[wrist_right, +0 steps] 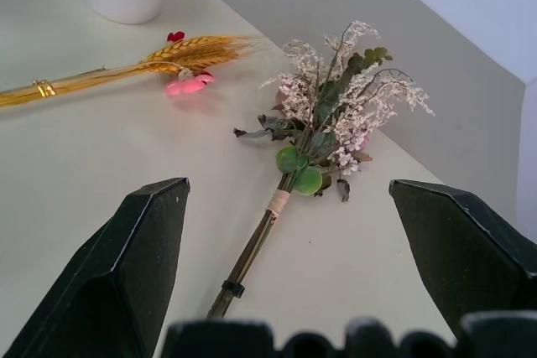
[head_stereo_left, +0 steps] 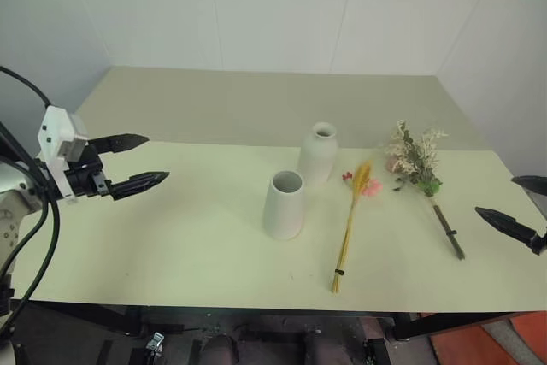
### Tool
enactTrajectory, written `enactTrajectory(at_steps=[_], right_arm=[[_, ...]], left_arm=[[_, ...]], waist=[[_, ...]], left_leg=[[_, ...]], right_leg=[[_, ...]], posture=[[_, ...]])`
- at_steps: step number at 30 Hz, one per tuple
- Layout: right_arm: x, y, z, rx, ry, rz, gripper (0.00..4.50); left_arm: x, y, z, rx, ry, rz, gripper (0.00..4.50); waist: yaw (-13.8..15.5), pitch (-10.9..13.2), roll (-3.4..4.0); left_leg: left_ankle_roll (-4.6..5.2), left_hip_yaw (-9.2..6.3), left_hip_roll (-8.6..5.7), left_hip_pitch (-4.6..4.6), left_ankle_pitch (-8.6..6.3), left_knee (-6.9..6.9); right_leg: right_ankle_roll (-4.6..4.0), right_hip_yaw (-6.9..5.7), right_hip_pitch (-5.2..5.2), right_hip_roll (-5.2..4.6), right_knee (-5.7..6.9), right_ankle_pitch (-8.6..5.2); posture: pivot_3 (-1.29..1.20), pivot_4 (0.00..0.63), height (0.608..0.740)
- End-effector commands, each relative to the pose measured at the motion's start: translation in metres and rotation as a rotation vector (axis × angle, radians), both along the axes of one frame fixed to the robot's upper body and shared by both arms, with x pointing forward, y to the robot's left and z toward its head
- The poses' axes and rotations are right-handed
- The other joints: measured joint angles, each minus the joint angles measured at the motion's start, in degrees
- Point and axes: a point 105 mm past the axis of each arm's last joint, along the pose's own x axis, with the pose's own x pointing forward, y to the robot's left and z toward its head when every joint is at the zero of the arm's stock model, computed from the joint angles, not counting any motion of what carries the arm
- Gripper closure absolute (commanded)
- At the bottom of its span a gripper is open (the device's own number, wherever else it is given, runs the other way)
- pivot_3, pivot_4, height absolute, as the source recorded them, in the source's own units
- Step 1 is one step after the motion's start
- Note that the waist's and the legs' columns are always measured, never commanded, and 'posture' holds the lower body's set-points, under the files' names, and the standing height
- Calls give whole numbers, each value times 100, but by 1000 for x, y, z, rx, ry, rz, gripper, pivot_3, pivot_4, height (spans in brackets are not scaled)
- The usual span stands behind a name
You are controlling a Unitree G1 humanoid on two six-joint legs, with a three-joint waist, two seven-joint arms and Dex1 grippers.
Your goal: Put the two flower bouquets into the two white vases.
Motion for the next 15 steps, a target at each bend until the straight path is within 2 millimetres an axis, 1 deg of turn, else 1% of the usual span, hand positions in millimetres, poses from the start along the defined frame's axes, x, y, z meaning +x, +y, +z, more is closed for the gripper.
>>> enactTrajectory(at_steps=[1, 5, 9, 12, 14, 15], right_arm=[[-5, 4, 16, -27, -51, 19, 0], [-4, 10, 14, -24, -75, 26, 0], [-8, 14, 13, -26, -90, 51, 0], [-7, 10, 15, -39, -100, 33, 0], [3, 1, 15, -37, -80, -42, 0], [9, -2, 13, -35, -43, -72, 0]], left_arm=[[0, -2, 10, 3, -44, -13, 13], [2, -1, 6, 15, -29, -13, 13], [2, 0, 6, 22, -30, -10, 13], [4, 1, 5, 32, -29, -4, 13], [5, -1, 6, 25, -36, -15, 13], [6, -4, 7, 21, -40, -23, 13]], waist=[[0, 0, 0], [-4, 0, 0], [-2, 0, 0], [-3, 0, 0], [-4, 0, -1], [-6, 0, 0]], left_leg=[[0, 0, 0, 0, 0, 0], [0, 0, 0, 3, 0, 0], [0, -1, 0, 1, 0, 0], [0, 0, 0, 0, 0, 0], [0, 0, 0, 1, 0, 0], [0, 0, 0, 0, 0, 0]], right_leg=[[0, 0, 0, 0, 0, 0], [0, 0, 0, 0, 0, 0], [0, 0, 0, 0, 0, 0], [0, 0, -1, 0, 0, 0], [0, 0, 0, 0, 0, 0], [0, 0, 0, 0, 0, 0]], posture=[[0, 150, 740], [0, 150, 740], [0, 150, 740], [0, 150, 740], [0, 150, 740], [0, 150, 740]])
